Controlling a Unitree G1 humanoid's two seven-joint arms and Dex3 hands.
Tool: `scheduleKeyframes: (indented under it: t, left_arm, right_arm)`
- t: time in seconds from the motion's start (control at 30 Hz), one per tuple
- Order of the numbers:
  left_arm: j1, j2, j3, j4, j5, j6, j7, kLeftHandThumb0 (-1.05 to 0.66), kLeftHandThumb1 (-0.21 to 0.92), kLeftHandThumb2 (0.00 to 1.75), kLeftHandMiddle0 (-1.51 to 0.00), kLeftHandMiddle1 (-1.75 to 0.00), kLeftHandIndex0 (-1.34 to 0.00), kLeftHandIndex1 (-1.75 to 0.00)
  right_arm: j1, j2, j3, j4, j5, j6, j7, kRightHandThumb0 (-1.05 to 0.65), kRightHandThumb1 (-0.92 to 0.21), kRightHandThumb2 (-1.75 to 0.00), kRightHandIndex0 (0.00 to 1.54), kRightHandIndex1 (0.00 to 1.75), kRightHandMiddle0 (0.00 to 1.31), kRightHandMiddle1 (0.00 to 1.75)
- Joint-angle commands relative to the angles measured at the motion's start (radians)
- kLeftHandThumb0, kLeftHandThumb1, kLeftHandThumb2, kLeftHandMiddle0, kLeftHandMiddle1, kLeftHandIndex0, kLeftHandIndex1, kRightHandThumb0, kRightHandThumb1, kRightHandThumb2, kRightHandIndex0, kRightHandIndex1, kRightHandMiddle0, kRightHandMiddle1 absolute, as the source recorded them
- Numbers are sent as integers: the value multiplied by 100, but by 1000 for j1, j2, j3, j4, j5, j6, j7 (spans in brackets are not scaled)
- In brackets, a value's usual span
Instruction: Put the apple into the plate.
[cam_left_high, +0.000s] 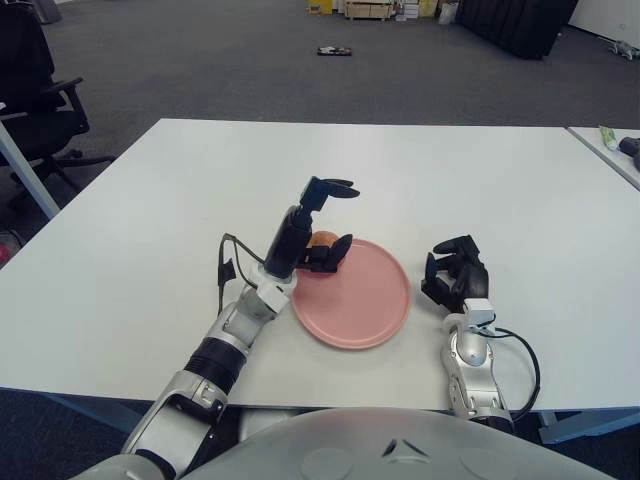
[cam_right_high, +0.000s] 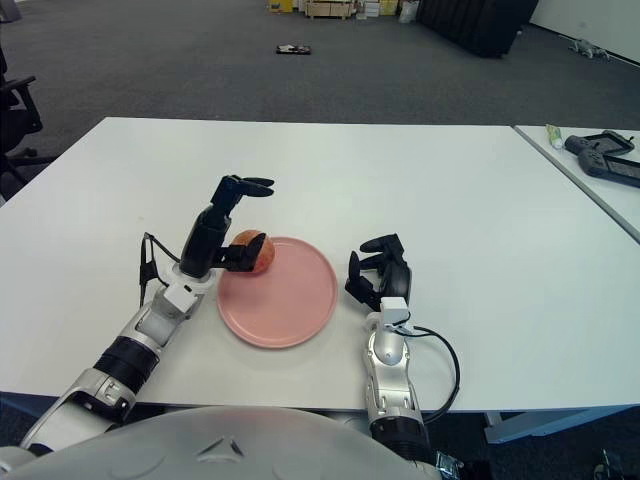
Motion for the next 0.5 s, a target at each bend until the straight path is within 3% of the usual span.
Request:
scheduleKeyframes:
  t: [0.0, 0.27, 0.47]
  left_arm:
    - [14, 21, 55, -8, -49, 1, -31, -81, 91, 84, -10, -93, 0, -127]
    - [73, -4, 133, -104, -37, 113, -54, -78, 92, 83, -10, -90, 0, -121]
    - [110, -11, 163, -154, -139, 214, -107, -76, 92, 82, -8, -87, 0, -117]
  right_arm:
    - [23, -1, -4, 29, 8, 25, 4, -39, -63, -93, 98, 175, 38, 175]
    - [23, -1, -6, 27, 6, 29, 4, -40, -62, -93, 98, 175, 38, 175]
    - [23, -2, -6, 26, 0, 33, 1, -40, -62, -94, 97, 175, 38, 175]
